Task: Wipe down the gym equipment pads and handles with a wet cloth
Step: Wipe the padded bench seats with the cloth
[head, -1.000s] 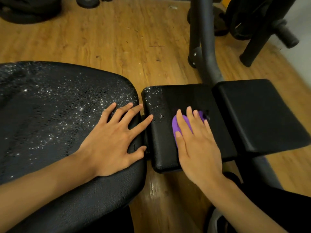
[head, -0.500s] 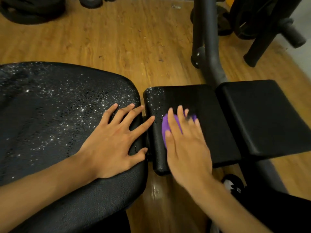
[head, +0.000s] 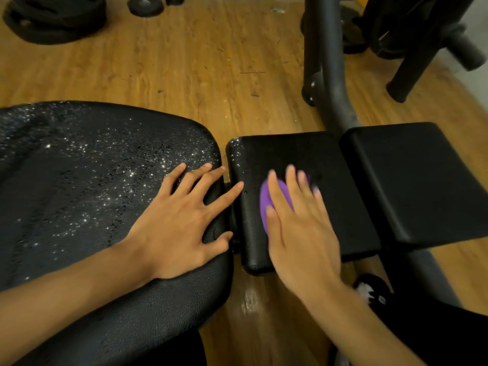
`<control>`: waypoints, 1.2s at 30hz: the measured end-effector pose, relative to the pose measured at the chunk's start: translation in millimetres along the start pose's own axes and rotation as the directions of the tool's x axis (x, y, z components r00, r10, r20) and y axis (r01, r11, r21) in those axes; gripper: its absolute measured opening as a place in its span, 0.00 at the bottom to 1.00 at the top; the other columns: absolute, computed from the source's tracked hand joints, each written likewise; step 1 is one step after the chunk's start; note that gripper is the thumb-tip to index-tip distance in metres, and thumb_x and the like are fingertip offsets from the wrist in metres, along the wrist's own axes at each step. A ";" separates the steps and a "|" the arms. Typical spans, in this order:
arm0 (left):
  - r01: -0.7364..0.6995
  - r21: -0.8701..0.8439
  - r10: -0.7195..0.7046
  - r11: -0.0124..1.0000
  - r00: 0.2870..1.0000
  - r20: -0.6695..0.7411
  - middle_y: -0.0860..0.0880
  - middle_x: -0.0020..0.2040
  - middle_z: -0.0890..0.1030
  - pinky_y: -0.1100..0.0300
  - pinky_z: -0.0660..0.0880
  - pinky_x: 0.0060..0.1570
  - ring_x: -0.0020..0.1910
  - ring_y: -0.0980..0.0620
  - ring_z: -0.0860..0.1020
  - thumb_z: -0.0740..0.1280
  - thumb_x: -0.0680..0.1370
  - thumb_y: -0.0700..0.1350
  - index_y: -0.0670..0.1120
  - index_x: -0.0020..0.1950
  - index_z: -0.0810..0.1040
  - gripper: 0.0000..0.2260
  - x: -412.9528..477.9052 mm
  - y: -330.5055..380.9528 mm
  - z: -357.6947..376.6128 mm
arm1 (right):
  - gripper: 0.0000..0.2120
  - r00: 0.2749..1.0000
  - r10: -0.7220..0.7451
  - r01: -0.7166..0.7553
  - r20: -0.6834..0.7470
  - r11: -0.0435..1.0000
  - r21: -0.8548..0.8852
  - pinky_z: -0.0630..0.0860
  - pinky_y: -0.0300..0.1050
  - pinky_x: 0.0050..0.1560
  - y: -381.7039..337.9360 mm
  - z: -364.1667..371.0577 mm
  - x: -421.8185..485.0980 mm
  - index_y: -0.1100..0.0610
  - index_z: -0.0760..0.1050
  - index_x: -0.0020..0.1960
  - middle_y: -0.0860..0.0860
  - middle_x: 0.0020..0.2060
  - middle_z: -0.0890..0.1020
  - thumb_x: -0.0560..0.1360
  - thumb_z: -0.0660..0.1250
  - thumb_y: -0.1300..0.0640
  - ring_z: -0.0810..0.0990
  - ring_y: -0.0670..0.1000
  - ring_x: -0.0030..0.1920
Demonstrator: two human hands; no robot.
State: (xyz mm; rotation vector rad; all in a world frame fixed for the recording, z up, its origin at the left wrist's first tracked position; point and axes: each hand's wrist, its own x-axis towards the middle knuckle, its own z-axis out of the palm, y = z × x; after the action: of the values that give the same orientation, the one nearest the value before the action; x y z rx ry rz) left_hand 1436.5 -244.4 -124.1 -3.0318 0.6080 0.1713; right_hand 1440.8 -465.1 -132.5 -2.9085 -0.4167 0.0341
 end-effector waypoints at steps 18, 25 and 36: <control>0.005 -0.013 -0.005 1.000 1.000 -0.028 0.44 0.82 0.61 0.37 0.54 0.80 0.83 0.43 0.57 0.53 0.79 0.69 0.57 0.85 0.56 0.36 0.1 -0.1 1.4 | 0.28 0.996 0.082 -0.083 -0.023 0.995 -0.049 0.51 0.53 0.80 8.9 2.0 -10.8 0.53 0.52 0.83 0.57 0.81 0.58 0.85 0.42 0.47 0.54 0.56 0.82; 0.016 -0.040 -0.018 0.999 0.999 -0.032 0.45 0.80 0.65 0.38 0.53 0.80 0.81 0.42 0.60 0.55 0.79 0.67 0.55 0.83 0.63 0.34 -0.1 1.9 -1.9 | 0.34 0.998 -0.045 0.044 0.051 0.999 0.018 0.36 0.56 0.81 8.9 0.9 112.6 0.48 0.44 0.84 0.53 0.83 0.49 0.79 0.33 0.44 0.42 0.52 0.83; 0.063 0.020 -0.062 0.998 0.997 -0.054 0.42 0.75 0.74 0.43 0.59 0.77 0.75 0.41 0.71 0.57 0.80 0.64 0.48 0.76 0.75 0.31 -22.1 -3.4 -9.9 | 0.28 0.989 -0.140 0.143 0.050 0.986 -0.087 0.60 0.55 0.76 27.3 -5.6 7.9 0.47 0.56 0.82 0.55 0.81 0.61 0.84 0.43 0.44 0.60 0.57 0.80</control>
State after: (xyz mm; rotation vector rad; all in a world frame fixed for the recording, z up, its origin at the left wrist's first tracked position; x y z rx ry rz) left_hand 1418.6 -233.5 -111.6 -3.0387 0.5143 0.0808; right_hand 1456.2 -489.6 -132.5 -2.9625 -0.6476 0.0584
